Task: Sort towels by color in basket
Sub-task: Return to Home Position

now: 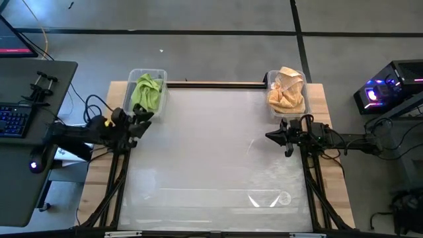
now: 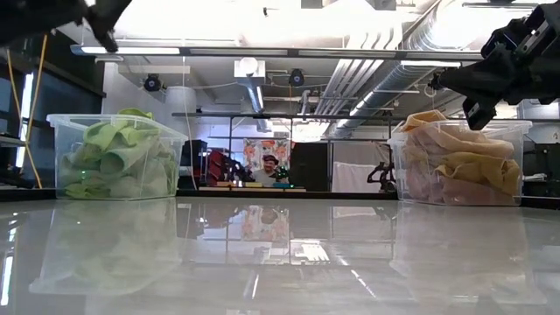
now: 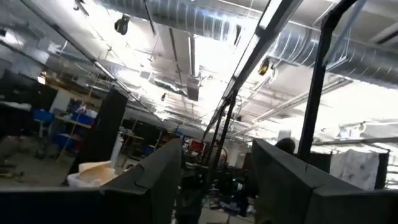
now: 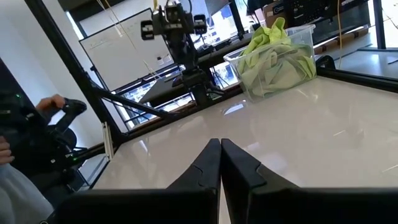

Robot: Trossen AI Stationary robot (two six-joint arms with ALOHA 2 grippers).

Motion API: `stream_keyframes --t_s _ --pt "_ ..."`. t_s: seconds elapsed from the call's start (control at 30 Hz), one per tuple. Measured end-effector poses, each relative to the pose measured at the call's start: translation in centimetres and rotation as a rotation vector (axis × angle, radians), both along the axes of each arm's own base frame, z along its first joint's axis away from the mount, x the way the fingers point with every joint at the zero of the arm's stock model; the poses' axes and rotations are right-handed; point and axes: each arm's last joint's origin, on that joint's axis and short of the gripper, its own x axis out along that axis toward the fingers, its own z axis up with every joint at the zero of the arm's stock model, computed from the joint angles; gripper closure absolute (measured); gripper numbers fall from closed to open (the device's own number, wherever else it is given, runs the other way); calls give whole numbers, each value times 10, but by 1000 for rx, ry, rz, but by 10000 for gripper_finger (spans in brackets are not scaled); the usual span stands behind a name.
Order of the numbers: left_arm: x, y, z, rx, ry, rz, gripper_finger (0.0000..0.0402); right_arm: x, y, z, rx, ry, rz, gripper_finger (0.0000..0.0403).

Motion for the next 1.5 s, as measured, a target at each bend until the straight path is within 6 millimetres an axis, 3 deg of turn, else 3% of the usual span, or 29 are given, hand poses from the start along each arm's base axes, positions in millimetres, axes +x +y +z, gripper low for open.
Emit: stream_keyframes --t_s 0.17,0.3,0.63,1.5 --pt "-8 0 -22 160 -9 25 216 0 0 0 0 1 0 400" --pt "-7 0 -33 276 119 9 216 0 0 0 0 0 0 400" --pt "2 0 -73 217 533 -70 216 0 0 0 0 0 0 400" --pt "2 -1 -73 209 532 -92 216 0 0 0 0 4 0 400"
